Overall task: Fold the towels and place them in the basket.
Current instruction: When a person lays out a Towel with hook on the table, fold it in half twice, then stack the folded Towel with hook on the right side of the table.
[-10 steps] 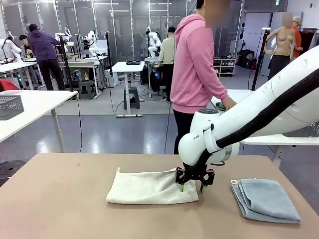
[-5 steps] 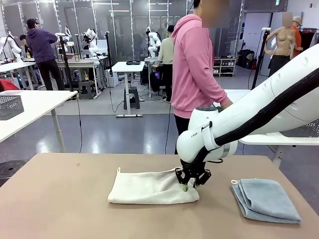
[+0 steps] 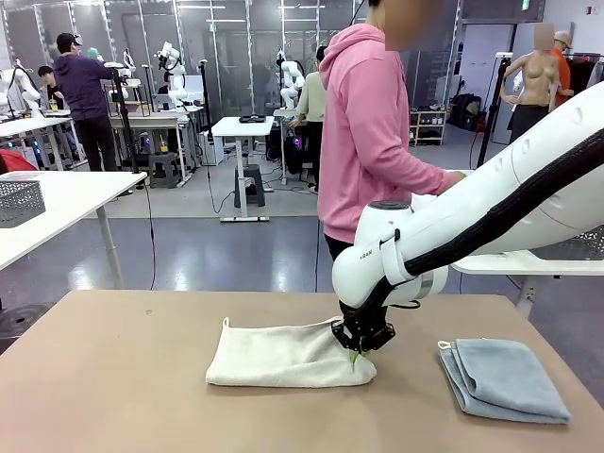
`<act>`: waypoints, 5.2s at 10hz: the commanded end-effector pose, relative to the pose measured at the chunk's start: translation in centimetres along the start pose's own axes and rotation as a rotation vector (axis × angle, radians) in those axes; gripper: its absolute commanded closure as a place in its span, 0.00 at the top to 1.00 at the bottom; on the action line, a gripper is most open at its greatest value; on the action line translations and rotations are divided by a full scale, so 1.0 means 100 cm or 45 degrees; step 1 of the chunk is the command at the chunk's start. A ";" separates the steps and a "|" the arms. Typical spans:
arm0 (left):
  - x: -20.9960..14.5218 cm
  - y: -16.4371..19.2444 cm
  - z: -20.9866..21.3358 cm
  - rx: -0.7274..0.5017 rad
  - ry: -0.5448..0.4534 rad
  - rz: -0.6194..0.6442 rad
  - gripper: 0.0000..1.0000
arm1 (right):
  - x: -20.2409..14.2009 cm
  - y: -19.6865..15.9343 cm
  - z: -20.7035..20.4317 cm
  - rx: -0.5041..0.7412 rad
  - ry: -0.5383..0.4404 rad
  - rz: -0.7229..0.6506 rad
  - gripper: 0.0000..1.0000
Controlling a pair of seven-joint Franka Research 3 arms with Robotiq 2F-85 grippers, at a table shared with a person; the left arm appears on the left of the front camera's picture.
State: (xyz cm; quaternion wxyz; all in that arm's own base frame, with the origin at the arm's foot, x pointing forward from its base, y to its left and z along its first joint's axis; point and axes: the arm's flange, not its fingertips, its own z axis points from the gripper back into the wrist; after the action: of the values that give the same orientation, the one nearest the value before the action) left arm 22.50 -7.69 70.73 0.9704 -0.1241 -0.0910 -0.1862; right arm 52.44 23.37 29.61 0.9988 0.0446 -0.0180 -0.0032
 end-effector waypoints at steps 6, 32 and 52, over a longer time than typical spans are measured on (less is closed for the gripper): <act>-0.002 -0.001 -0.001 -0.007 0.002 -0.023 1.00 | -0.036 -0.053 0.092 -0.204 -0.054 0.169 0.00; -0.002 -0.001 -0.001 -0.007 0.002 -0.023 1.00 | -0.022 0.150 0.070 -0.150 -0.005 0.400 1.00; -0.002 -0.001 -0.001 -0.007 0.002 -0.023 1.00 | -0.100 -0.037 0.100 0.622 -0.238 0.105 1.00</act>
State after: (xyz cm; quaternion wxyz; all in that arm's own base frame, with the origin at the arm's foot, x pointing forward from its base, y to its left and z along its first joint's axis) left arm 22.45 -7.72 70.71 0.9703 -0.1241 -0.0911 -0.1866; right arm 42.38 19.44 41.01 0.9628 0.2449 -0.1073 0.0385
